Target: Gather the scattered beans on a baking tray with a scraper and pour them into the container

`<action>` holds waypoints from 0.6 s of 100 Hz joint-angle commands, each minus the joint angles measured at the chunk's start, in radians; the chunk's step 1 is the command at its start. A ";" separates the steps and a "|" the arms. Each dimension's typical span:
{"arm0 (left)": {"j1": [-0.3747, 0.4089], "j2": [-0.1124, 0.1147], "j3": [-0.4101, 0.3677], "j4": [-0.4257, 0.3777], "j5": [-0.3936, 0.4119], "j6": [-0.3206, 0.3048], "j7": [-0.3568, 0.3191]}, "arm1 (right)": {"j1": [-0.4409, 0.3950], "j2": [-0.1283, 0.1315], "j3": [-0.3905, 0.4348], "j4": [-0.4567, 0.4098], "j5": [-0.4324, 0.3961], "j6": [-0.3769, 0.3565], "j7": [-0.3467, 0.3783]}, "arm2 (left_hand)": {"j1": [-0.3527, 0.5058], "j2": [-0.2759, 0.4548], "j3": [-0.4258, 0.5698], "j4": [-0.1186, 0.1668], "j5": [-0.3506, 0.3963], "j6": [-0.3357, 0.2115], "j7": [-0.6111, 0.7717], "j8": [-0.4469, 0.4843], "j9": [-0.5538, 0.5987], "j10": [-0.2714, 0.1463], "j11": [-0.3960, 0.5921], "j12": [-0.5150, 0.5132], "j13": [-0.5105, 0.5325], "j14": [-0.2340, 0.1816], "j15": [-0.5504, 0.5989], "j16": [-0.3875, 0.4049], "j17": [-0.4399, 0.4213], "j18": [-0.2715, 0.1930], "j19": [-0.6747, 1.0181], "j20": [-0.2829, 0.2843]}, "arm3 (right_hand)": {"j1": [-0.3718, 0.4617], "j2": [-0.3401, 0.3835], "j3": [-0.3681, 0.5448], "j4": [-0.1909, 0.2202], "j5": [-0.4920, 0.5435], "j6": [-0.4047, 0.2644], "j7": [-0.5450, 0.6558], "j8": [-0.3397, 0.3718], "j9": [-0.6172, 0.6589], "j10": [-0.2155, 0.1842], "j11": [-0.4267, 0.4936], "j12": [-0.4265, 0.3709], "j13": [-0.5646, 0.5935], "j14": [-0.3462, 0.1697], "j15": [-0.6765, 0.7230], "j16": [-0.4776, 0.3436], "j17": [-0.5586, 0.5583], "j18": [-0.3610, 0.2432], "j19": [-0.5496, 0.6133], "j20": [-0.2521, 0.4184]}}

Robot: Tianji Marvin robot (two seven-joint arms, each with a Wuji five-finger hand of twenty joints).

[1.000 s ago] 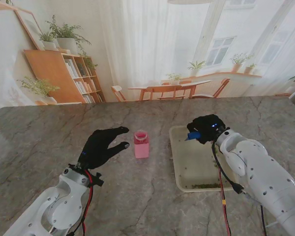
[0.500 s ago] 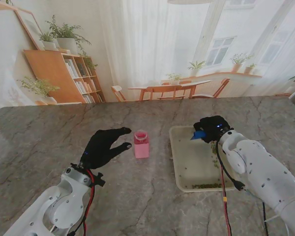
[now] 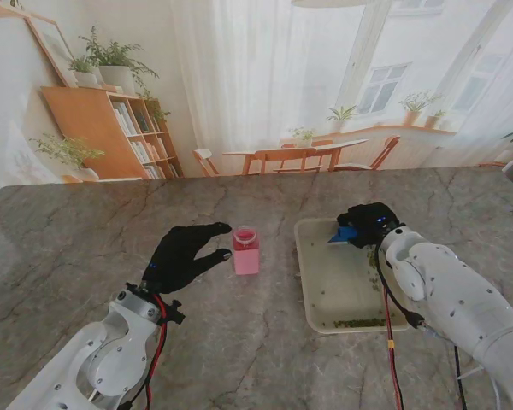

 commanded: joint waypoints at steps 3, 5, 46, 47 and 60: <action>-0.002 0.000 0.008 0.003 0.001 0.001 -0.004 | 0.005 -0.002 0.004 0.002 -0.003 -0.008 0.006 | 0.015 0.047 -0.021 0.027 0.022 -0.027 -0.004 0.011 -0.021 -0.030 -0.015 -0.008 0.034 -0.002 0.011 0.017 -0.006 0.008 0.013 0.007 | 0.031 0.119 0.032 0.002 0.021 -0.086 0.004 0.021 -0.012 -0.013 0.037 -0.011 -0.011 0.003 0.001 0.024 -0.013 0.005 -0.002 -0.012; -0.002 0.000 0.008 0.003 0.001 0.002 -0.004 | 0.007 -0.002 0.001 0.005 -0.003 -0.010 0.002 | 0.016 0.048 -0.020 0.027 0.021 -0.028 -0.005 0.011 -0.021 -0.030 -0.015 -0.008 0.032 -0.003 0.010 0.017 -0.007 0.009 0.012 0.007 | 0.033 0.119 0.033 0.003 0.021 -0.085 0.004 0.024 -0.013 -0.013 0.039 -0.011 -0.012 0.002 0.002 0.025 -0.013 0.005 -0.001 -0.012; -0.012 0.001 0.019 0.008 -0.004 0.006 -0.018 | 0.006 -0.003 0.011 -0.009 -0.014 -0.022 -0.007 | 0.016 0.048 -0.020 0.027 0.021 -0.027 -0.005 0.011 -0.022 -0.029 -0.015 -0.009 0.034 -0.004 0.012 0.018 -0.006 0.009 0.013 0.007 | 0.038 0.121 0.041 0.007 0.022 -0.083 0.005 0.055 -0.008 -0.016 0.047 -0.011 -0.007 -0.001 0.012 0.033 -0.007 0.008 0.007 -0.005; -0.012 0.001 0.019 0.008 -0.004 0.006 -0.018 | 0.008 -0.003 0.009 -0.006 -0.012 -0.022 -0.007 | 0.016 0.048 -0.020 0.027 0.021 -0.028 -0.005 0.011 -0.022 -0.030 -0.015 -0.009 0.034 -0.003 0.012 0.018 -0.006 0.009 0.013 0.007 | 0.038 0.122 0.041 0.007 0.022 -0.084 0.005 0.055 -0.008 -0.016 0.047 -0.010 -0.007 -0.001 0.012 0.034 -0.007 0.008 0.007 -0.005; -0.012 0.002 0.021 0.007 -0.001 0.008 -0.020 | 0.035 -0.006 -0.030 0.035 0.016 -0.015 -0.013 | 0.017 0.048 -0.020 0.027 0.021 -0.027 -0.005 0.010 -0.022 -0.028 -0.016 -0.009 0.034 -0.003 0.012 0.019 -0.007 0.009 0.012 0.007 | 0.038 0.126 0.039 0.008 0.020 -0.095 0.005 0.063 -0.009 -0.019 0.048 -0.008 -0.007 -0.004 0.012 0.034 -0.007 0.006 0.007 -0.005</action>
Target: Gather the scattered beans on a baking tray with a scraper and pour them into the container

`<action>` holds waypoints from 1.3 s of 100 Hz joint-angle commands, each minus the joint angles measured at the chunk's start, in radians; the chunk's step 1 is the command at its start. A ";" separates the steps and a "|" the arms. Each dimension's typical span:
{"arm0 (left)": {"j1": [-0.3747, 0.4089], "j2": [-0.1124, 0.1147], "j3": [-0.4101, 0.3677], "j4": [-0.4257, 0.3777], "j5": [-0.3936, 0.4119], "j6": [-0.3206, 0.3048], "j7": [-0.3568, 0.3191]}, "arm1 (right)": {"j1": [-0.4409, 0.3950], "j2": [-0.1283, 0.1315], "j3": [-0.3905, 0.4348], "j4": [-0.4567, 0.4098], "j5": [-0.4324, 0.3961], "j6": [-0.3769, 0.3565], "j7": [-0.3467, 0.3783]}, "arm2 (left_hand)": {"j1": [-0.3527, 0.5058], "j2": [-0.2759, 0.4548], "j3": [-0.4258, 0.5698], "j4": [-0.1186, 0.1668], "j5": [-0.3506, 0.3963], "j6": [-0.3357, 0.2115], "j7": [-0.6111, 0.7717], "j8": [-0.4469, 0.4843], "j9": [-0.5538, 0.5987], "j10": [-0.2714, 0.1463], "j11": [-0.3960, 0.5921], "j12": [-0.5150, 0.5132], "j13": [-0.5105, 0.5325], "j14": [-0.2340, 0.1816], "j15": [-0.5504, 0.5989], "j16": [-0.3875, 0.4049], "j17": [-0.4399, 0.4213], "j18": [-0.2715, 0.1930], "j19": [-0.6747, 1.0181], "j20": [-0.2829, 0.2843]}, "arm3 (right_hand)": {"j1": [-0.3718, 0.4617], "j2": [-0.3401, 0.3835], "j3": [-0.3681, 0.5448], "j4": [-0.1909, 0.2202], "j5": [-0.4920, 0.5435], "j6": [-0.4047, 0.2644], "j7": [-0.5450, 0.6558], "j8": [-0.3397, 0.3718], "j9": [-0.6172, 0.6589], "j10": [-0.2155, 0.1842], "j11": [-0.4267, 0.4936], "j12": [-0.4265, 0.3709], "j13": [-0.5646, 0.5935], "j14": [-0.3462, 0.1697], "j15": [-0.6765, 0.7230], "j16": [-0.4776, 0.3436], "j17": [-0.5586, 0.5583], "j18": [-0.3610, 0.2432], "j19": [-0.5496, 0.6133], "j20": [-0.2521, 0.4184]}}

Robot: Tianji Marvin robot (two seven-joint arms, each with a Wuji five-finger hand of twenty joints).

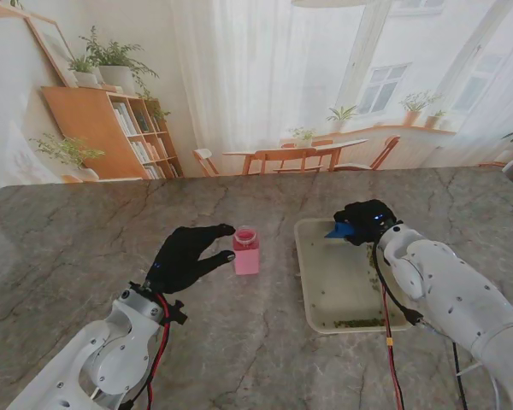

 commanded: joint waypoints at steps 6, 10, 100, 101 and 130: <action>0.001 0.000 0.007 0.000 0.002 0.006 -0.002 | 0.021 -0.003 -0.016 0.033 0.015 -0.001 0.000 | 0.017 0.048 -0.020 0.027 0.022 -0.027 -0.005 0.011 -0.021 -0.029 -0.015 -0.009 0.020 -0.002 -0.001 0.009 -0.006 0.007 0.013 0.007 | 0.036 0.111 0.040 0.008 0.029 -0.100 0.009 0.018 -0.008 -0.011 0.035 -0.008 -0.006 -0.005 0.012 0.016 -0.004 0.006 0.007 -0.005; 0.000 0.000 0.008 0.000 0.001 0.007 -0.003 | 0.024 -0.004 -0.020 0.039 0.017 -0.003 -0.005 | 0.017 0.047 -0.020 0.027 0.022 -0.025 -0.004 0.011 -0.022 -0.028 -0.015 -0.009 0.020 -0.002 -0.001 0.009 -0.006 0.008 0.012 0.007 | 0.036 0.112 0.041 0.009 0.028 -0.104 0.009 0.022 -0.009 -0.012 0.036 -0.007 -0.006 -0.007 0.012 0.016 -0.004 0.006 0.007 -0.005; -0.007 0.001 0.018 0.002 -0.001 0.007 -0.010 | -0.047 0.012 0.028 0.013 0.010 -0.048 0.060 | 0.016 0.048 -0.020 0.027 0.021 -0.027 -0.004 0.011 -0.021 -0.029 -0.015 -0.009 0.023 -0.003 0.001 0.010 -0.006 0.009 0.014 0.007 | 0.014 -0.036 0.164 0.000 0.126 -0.108 0.015 0.013 0.154 -0.044 0.049 0.070 0.133 -0.114 0.231 0.092 0.119 -0.007 0.093 0.010; -0.007 0.001 0.018 0.002 -0.001 0.007 -0.010 | -0.050 0.012 0.031 0.012 0.011 -0.048 0.063 | 0.017 0.049 -0.019 0.028 0.022 -0.027 -0.004 0.011 -0.022 -0.030 -0.015 -0.009 0.023 -0.003 0.001 0.010 -0.005 0.009 0.014 0.007 | 0.016 -0.041 0.167 0.000 0.127 -0.107 0.016 0.013 0.156 -0.044 0.049 0.072 0.135 -0.116 0.236 0.094 0.121 -0.008 0.095 0.010; -0.001 -0.001 0.011 0.000 0.001 0.005 -0.001 | -0.124 0.015 0.109 -0.060 -0.001 -0.049 0.139 | 0.017 0.047 -0.020 0.027 0.022 -0.027 -0.004 0.011 -0.020 -0.029 -0.014 -0.008 0.023 -0.002 0.001 0.011 -0.005 0.009 0.014 0.007 | 0.027 -0.151 0.247 0.005 0.168 -0.097 0.036 0.007 0.215 -0.039 0.040 0.110 0.197 -0.168 0.327 0.138 0.179 -0.024 0.145 0.016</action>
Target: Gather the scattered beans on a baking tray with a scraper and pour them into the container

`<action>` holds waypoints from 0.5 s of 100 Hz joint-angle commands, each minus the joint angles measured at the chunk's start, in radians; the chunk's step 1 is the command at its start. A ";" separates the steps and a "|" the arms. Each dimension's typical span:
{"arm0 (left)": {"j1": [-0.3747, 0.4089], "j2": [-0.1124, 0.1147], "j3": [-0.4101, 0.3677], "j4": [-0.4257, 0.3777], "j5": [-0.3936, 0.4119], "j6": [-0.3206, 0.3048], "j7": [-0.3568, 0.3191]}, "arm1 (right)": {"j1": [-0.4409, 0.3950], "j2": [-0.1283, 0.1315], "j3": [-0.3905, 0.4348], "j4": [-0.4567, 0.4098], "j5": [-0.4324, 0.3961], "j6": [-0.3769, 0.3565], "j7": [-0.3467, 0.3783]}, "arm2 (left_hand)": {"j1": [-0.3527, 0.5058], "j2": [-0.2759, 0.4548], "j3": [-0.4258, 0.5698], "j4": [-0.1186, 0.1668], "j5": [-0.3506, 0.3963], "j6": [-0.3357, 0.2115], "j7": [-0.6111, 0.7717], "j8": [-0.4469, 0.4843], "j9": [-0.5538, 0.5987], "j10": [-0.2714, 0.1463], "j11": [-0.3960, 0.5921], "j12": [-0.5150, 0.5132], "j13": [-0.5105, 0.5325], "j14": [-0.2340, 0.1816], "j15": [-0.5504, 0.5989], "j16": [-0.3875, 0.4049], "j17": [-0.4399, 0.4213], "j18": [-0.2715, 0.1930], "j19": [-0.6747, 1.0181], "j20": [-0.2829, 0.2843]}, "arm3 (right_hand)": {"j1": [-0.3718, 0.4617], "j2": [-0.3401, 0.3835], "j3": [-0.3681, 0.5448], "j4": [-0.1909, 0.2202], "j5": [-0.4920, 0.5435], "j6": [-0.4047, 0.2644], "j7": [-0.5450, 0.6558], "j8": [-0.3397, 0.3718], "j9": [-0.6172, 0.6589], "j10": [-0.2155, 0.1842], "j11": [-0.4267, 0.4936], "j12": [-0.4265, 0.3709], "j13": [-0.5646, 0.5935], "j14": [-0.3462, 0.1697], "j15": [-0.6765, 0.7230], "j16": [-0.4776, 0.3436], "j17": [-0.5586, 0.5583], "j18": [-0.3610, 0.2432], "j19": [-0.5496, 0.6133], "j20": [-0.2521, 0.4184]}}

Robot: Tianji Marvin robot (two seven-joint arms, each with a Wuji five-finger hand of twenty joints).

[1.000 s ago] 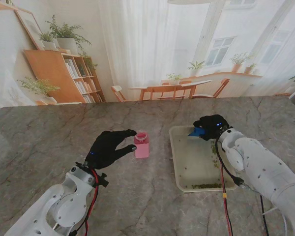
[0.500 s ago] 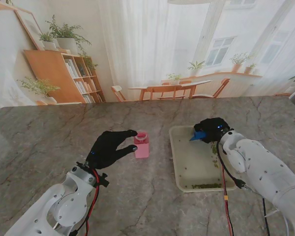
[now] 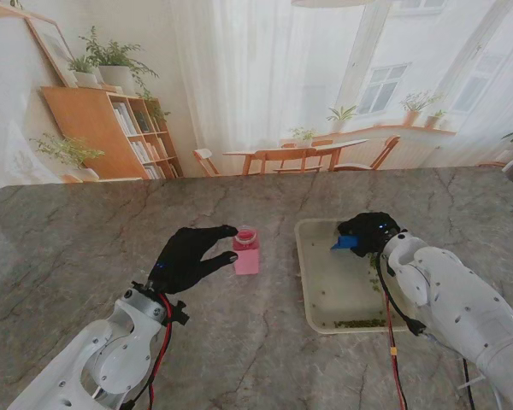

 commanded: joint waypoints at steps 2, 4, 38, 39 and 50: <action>0.008 -0.003 -0.001 -0.002 -0.001 -0.001 0.007 | -0.037 0.007 -0.001 0.007 -0.007 -0.004 0.036 | 0.017 0.048 -0.020 0.027 0.022 -0.026 -0.004 0.011 -0.021 -0.021 -0.015 -0.009 0.014 -0.002 0.001 0.011 -0.005 0.009 0.014 0.007 | 0.049 -0.018 0.062 0.004 0.095 -0.086 -0.015 -0.058 0.031 -0.001 0.015 0.023 0.105 -0.109 0.103 0.031 0.020 -0.010 0.044 0.016; 0.009 -0.003 -0.002 -0.002 -0.001 -0.002 0.007 | -0.042 0.007 0.005 0.002 -0.007 -0.005 0.042 | 0.017 0.048 -0.019 0.028 0.022 -0.027 -0.004 0.011 -0.022 -0.020 -0.015 -0.009 0.014 -0.001 0.001 0.011 -0.005 0.009 0.014 0.007 | 0.049 -0.024 0.066 0.004 0.098 -0.086 -0.015 -0.059 0.034 0.000 0.014 0.025 0.108 -0.110 0.105 0.033 0.023 -0.010 0.046 0.017; 0.019 -0.004 -0.014 -0.007 0.000 -0.006 0.017 | -0.131 0.009 0.085 -0.088 -0.020 0.005 0.123 | 0.017 0.049 -0.019 0.028 0.023 -0.027 -0.004 0.011 -0.021 -0.020 -0.015 -0.009 0.015 -0.002 0.002 0.011 -0.006 0.010 0.014 0.007 | 0.047 -0.065 0.099 0.000 0.114 -0.083 -0.008 -0.066 0.055 0.003 0.004 0.039 0.128 -0.115 0.120 0.045 0.038 -0.010 0.056 0.027; 0.020 -0.004 -0.015 -0.008 0.000 -0.006 0.018 | -0.133 0.009 0.087 -0.090 -0.021 0.005 0.126 | 0.017 0.049 -0.019 0.028 0.022 -0.027 -0.004 0.011 -0.020 -0.021 -0.014 -0.008 0.014 -0.002 0.001 0.011 -0.005 0.010 0.014 0.008 | 0.047 -0.066 0.099 0.000 0.114 -0.083 -0.008 -0.066 0.056 0.003 0.004 0.039 0.128 -0.116 0.120 0.046 0.038 -0.010 0.056 0.027; 0.027 -0.005 -0.023 -0.011 -0.001 -0.008 0.022 | -0.159 0.011 0.112 -0.117 -0.030 0.002 0.152 | 0.017 0.048 -0.019 0.028 0.022 -0.025 -0.004 0.011 -0.022 -0.020 -0.015 -0.009 0.015 -0.004 0.002 0.011 -0.005 0.010 0.014 0.007 | 0.044 -0.074 0.106 -0.003 0.119 -0.083 -0.006 -0.069 0.063 0.004 0.001 0.043 0.134 -0.117 0.123 0.051 0.043 -0.010 0.058 0.032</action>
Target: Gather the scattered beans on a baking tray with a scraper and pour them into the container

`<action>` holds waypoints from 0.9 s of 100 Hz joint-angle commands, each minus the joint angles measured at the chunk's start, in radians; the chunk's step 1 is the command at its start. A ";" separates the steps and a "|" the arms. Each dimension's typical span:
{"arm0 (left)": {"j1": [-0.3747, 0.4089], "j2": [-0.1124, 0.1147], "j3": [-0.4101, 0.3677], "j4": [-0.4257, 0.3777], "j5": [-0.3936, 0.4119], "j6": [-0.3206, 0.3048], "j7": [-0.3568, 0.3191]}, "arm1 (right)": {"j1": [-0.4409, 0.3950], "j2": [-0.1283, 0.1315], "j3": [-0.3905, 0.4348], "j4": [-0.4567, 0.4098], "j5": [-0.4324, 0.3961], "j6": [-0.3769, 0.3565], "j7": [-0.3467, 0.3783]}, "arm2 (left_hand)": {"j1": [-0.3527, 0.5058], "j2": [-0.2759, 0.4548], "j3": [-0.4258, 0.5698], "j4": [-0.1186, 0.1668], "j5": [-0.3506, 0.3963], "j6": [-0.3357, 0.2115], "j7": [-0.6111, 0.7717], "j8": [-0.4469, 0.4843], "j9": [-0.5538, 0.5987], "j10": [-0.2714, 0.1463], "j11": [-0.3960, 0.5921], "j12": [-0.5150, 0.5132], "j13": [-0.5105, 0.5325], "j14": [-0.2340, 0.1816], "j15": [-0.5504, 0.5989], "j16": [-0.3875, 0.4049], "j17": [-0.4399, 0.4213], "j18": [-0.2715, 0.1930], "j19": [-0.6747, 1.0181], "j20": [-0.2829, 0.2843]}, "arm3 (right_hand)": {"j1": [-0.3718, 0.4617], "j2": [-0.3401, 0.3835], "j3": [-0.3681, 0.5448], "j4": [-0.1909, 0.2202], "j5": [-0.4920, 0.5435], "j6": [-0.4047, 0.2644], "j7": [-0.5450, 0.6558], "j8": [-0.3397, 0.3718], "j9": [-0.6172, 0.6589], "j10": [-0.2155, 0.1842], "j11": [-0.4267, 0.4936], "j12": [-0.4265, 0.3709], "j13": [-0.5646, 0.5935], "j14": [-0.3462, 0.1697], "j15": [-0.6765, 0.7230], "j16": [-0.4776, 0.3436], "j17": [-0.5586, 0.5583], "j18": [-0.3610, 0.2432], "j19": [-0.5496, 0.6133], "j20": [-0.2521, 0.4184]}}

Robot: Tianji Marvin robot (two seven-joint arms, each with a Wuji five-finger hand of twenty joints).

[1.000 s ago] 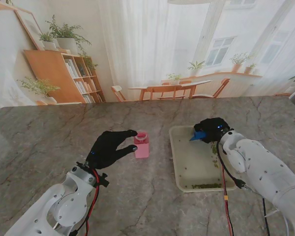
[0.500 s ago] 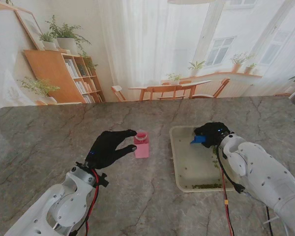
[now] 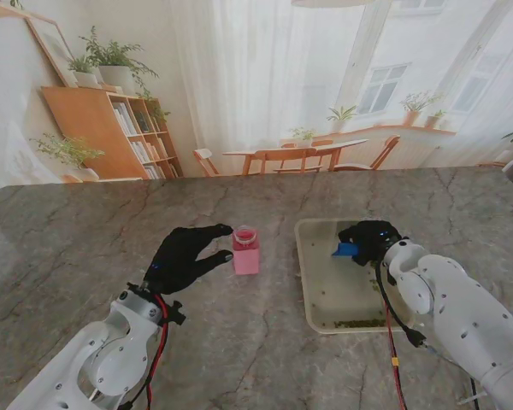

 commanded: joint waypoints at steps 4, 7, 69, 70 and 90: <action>0.011 -0.003 -0.003 -0.007 -0.001 -0.005 0.007 | -0.054 0.007 0.003 0.013 -0.015 -0.003 0.050 | 0.016 0.049 -0.020 0.027 0.022 -0.026 -0.004 0.011 -0.020 -0.020 -0.014 -0.008 0.015 -0.001 0.002 0.011 -0.006 0.010 0.013 0.007 | 0.051 -0.008 0.050 -0.004 0.106 -0.095 -0.021 -0.070 0.023 0.006 -0.001 0.022 0.119 -0.117 0.087 0.015 0.013 -0.010 0.040 0.021; 0.012 -0.003 -0.005 -0.008 0.000 -0.005 0.008 | -0.061 0.007 0.011 0.005 -0.017 -0.002 0.056 | 0.017 0.049 -0.019 0.028 0.022 -0.027 -0.004 0.011 -0.021 -0.019 -0.015 -0.009 0.014 -0.001 0.002 0.011 -0.006 0.010 0.014 0.007 | 0.051 -0.010 0.052 -0.005 0.107 -0.095 -0.021 -0.070 0.025 0.008 -0.001 0.023 0.120 -0.117 0.087 0.016 0.014 -0.010 0.040 0.022; 0.030 -0.006 -0.022 -0.017 0.004 -0.005 0.026 | -0.196 0.008 0.134 -0.142 -0.019 -0.010 0.194 | 0.015 0.051 -0.020 0.028 0.021 -0.027 -0.005 0.010 -0.021 -0.021 -0.015 -0.009 0.015 -0.002 0.001 0.011 -0.005 0.010 0.014 0.008 | 0.043 -0.048 0.076 -0.013 0.126 -0.082 -0.014 -0.089 0.061 0.021 -0.023 0.040 0.159 -0.126 0.102 0.039 0.044 -0.011 0.055 0.052; 0.031 -0.006 -0.022 -0.017 0.004 -0.005 0.026 | -0.199 0.008 0.136 -0.145 -0.019 -0.011 0.198 | 0.014 0.052 -0.020 0.028 0.021 -0.028 -0.005 0.010 -0.020 -0.022 -0.015 -0.009 0.015 -0.002 0.001 0.011 -0.005 0.009 0.014 0.008 | 0.043 -0.049 0.076 -0.013 0.127 -0.082 -0.014 -0.090 0.063 0.021 -0.022 0.041 0.160 -0.126 0.101 0.039 0.045 -0.011 0.055 0.053; 0.033 -0.006 -0.024 -0.019 0.005 -0.004 0.029 | -0.250 0.010 0.177 -0.206 -0.017 -0.011 0.264 | 0.015 0.051 -0.020 0.028 0.022 -0.027 -0.005 0.010 -0.021 -0.021 -0.015 -0.009 0.015 -0.003 0.001 0.011 -0.006 0.010 0.013 0.008 | 0.042 -0.054 0.078 -0.015 0.129 -0.080 -0.012 -0.097 0.066 0.021 -0.028 0.045 0.164 -0.124 0.100 0.039 0.049 -0.006 0.053 0.059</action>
